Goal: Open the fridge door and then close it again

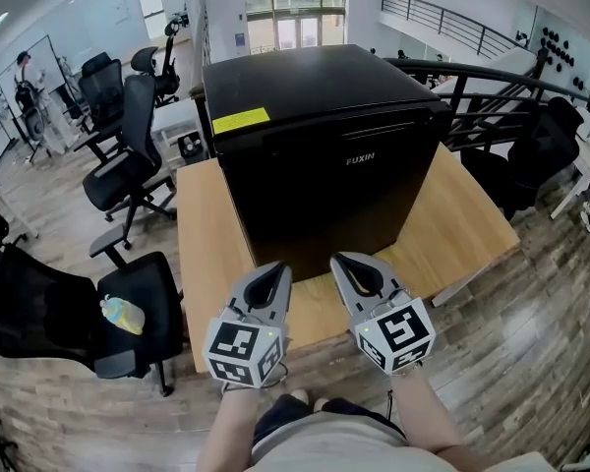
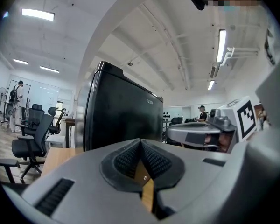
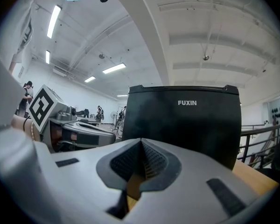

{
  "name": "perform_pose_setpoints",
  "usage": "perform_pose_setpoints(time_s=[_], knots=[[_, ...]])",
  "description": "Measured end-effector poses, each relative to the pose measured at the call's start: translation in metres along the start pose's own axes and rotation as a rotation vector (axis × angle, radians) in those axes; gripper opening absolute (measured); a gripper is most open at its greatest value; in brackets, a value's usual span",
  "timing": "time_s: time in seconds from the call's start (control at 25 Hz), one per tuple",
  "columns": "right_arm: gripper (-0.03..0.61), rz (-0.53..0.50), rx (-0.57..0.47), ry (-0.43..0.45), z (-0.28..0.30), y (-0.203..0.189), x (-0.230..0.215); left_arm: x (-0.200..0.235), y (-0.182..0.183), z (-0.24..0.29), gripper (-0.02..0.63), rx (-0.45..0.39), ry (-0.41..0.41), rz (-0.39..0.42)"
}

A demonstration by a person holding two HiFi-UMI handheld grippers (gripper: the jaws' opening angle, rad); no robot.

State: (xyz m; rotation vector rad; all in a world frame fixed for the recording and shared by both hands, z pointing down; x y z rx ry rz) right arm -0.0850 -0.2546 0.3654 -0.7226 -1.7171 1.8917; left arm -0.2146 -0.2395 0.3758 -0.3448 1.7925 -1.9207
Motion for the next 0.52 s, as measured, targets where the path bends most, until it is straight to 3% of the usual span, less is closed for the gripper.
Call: perform_pose_setpoints(time_s=[0.52], knots=[[-0.002,0.002,0.025,-0.02,0.0074,-0.0076,0.0001,0.0034,-0.0097,0.0033,0.006,0.012,-0.017,-0.028]])
Point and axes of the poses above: the fingertips, and each gripper's own axes: z forward along the fingers, x to its left, y out of its top, the point moved 5 cm from there along -z, backward along the fingers, and after that the axes turned 12 degrees about z, right-handed, at the moved point
